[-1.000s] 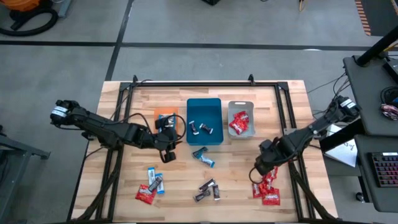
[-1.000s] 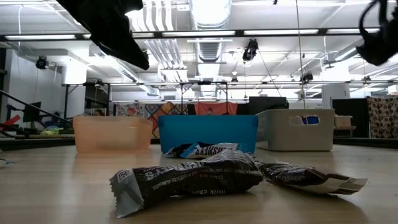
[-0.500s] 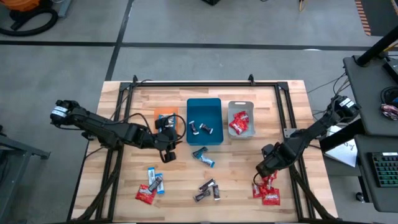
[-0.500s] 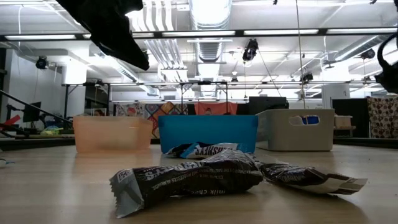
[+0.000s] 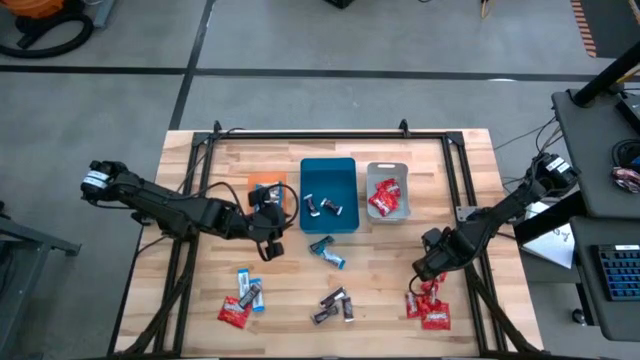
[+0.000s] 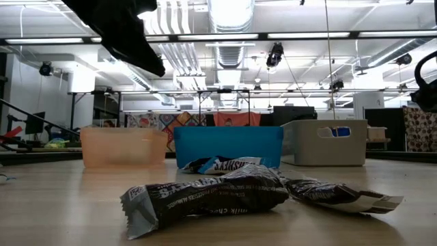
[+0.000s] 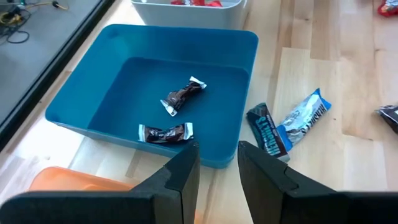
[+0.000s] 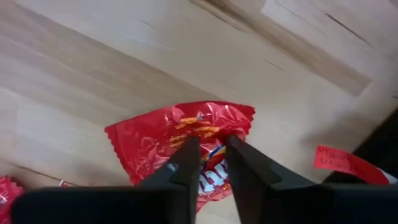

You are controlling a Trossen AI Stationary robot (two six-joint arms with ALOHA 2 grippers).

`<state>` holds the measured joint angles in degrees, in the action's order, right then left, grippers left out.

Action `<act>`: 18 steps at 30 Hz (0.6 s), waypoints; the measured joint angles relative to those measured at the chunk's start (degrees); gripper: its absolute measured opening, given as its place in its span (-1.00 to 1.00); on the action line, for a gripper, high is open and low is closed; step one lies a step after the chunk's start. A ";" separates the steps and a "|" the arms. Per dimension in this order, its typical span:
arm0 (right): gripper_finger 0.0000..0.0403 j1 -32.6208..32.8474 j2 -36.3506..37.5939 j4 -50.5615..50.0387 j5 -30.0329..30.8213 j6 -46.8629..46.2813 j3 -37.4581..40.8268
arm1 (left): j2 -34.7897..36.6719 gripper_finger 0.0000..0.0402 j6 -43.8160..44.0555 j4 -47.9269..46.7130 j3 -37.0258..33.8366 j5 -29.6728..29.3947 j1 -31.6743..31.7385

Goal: Sort candy
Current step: Put the red candy into the gray bin

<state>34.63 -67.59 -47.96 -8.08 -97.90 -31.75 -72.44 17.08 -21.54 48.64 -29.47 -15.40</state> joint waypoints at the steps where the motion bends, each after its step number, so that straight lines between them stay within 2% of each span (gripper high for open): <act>1: -0.72 0.00 0.00 0.20 0.24 0.26 0.00 | 0.00 -0.54 0.00 0.00 0.00 -0.09 0.00; 6: -0.93 0.00 0.00 0.27 2.20 1.46 -0.56 | 0.00 -0.54 0.00 0.00 0.00 -0.11 0.00; 18: -0.96 -0.02 0.09 -0.70 3.03 5.30 -3.34 | 0.00 -0.54 -0.02 -0.02 0.00 -0.13 0.00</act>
<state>34.61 -67.50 -48.66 -5.04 -92.60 -35.09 -72.44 17.06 -21.56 48.64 -29.61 -15.40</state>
